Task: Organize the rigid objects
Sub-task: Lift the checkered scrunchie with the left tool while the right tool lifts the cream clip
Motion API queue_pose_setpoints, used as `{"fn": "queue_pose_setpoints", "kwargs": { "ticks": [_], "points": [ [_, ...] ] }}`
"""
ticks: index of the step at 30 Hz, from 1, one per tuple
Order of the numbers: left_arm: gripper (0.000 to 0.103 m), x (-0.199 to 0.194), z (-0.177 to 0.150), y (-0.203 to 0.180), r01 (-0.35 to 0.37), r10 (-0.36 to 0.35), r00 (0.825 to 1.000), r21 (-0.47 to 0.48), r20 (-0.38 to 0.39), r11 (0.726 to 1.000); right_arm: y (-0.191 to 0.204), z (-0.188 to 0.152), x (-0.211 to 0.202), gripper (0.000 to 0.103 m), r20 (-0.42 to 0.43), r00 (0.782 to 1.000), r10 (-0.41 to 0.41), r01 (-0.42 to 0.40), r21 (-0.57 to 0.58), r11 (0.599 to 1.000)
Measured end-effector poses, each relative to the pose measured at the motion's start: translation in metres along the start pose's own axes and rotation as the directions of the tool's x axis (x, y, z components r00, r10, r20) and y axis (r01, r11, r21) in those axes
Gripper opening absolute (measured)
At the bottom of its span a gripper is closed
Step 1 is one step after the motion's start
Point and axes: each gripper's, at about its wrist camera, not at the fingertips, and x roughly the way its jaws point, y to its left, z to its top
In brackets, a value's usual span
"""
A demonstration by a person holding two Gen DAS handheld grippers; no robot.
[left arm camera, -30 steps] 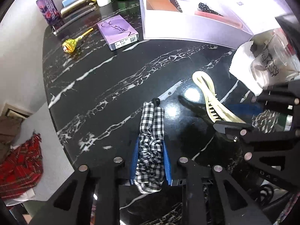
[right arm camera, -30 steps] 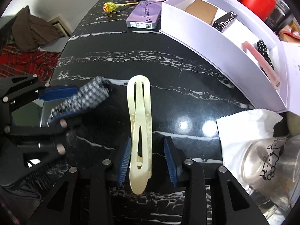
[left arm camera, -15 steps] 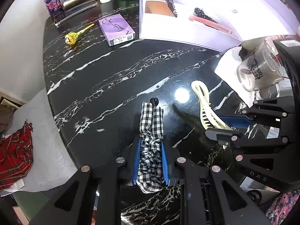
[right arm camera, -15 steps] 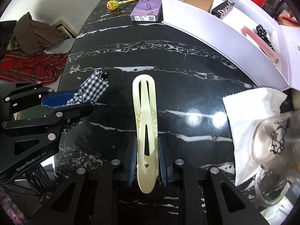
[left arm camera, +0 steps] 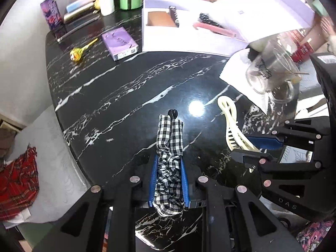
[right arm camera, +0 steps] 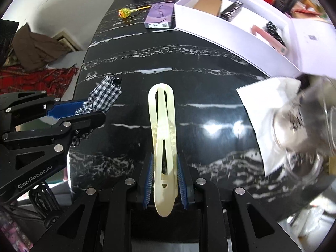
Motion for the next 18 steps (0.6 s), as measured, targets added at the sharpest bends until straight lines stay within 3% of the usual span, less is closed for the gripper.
{"fn": "queue_pose_setpoints", "kwargs": {
  "ticks": [18],
  "points": [
    [0.02,-0.02,-0.009,0.0,0.03,-0.034,0.999,0.137,0.024,0.99,0.024,-0.042,-0.034,0.022,0.051,0.997,-0.052,0.043,0.166,0.985]
  ]
}}
